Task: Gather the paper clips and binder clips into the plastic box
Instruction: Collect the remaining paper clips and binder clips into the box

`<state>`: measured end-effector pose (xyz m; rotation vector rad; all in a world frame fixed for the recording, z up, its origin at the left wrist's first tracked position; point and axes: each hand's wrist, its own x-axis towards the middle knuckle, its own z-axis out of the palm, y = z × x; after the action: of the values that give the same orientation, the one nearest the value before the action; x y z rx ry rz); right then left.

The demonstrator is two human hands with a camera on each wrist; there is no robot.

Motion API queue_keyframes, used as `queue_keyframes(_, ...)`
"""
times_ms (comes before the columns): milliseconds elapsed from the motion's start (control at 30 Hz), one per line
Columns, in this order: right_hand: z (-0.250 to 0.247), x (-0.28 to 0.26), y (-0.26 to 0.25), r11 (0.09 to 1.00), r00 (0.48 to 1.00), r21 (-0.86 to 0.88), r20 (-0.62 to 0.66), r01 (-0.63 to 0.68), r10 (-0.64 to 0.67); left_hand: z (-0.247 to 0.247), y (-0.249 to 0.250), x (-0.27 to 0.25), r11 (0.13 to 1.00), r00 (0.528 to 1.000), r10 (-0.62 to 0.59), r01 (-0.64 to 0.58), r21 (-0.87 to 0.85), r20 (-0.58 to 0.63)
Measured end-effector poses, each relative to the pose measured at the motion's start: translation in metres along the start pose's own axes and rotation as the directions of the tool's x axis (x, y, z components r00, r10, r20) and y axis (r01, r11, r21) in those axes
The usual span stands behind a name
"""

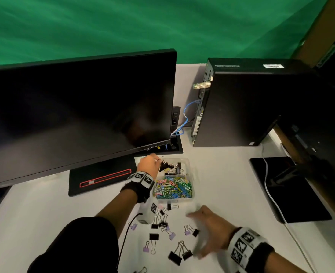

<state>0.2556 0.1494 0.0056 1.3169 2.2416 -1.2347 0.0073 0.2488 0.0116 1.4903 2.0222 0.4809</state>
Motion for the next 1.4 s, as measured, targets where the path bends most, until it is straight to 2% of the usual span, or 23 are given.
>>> queue_keyframes(133, 0.032, -0.001, -0.005, 0.994, 0.994, -0.044, -0.041, 0.096, -0.098, -0.011, -0.014, -0.003, 1.0, 1.0, -0.013, 0.013, -0.011, 0.024)
queue_keyframes(267, 0.046, 0.005, -0.017, 0.989, 0.994, -0.112, -0.046, 0.096, -0.101, -0.022, -0.029, -0.025, 1.0, 1.0, -0.006, 0.006, -0.019, 0.0)
queue_keyframes(367, 0.05, 0.015, -0.024, 0.987, 0.991, -0.13, -0.081, 0.099, -0.11, -0.029, -0.042, -0.052, 0.997, 0.999, 0.0, -0.003, 0.074, 0.042)
queue_keyframes(500, 0.053, 0.031, -0.031, 0.99, 0.985, -0.091, -0.127, 0.109, -0.12, -0.029, -0.065, -0.096, 0.982, 0.973, -0.103, 0.065, 0.179, 0.208)
queue_keyframes(600, 0.053, 0.043, -0.038, 0.992, 0.979, -0.052, -0.165, 0.117, -0.124, -0.026, -0.081, -0.127, 0.973, 0.912, -0.159, 0.081, 0.215, 0.379)
queue_keyframes(667, 0.053, 0.051, -0.043, 0.991, 0.974, -0.048, -0.185, 0.125, -0.132, -0.025, -0.088, -0.143, 0.975, 0.878, -0.133, 0.032, 0.22, 0.461)
queue_keyframes(833, 0.052, 0.059, -0.054, 0.983, 0.977, -0.131, -0.154, 0.129, -0.148, -0.013, -0.099, -0.179, 0.974, 0.84, -0.03, -0.096, 0.203, 0.542)
queue_keyframes(933, 0.051, 0.058, -0.057, 0.979, 0.981, -0.16, -0.12, 0.13, -0.15, -0.002, -0.106, -0.197, 0.951, 0.851, 0.019, -0.177, 0.253, 0.524)
queue_keyframes(1067, 0.05, 0.056, -0.06, 0.97, 0.979, -0.183, -0.097, 0.159, -0.179, 0.012, -0.106, -0.202, 0.955, 0.911, 0.053, -0.165, 0.245, 0.409)
queue_keyframes(1167, 0.052, 0.055, -0.063, 0.963, 0.974, -0.193, -0.089, 0.186, -0.206, 0.022, -0.102, -0.195, 0.959, 0.936, 0.08, -0.166, 0.228, 0.342)
queue_keyframes(1300, 0.057, 0.055, -0.065, 0.964, 0.975, -0.192, -0.092, 0.183, -0.204, 0.031, -0.092, -0.181, 0.979, 0.949, 0.098, -0.147, 0.144, 0.301)
queue_keyframes(1400, 0.056, 0.056, -0.065, 0.974, 0.978, -0.162, -0.109, 0.161, -0.18, 0.033, -0.084, -0.172, 0.981, 0.944, 0.106, -0.15, 0.122, 0.313)
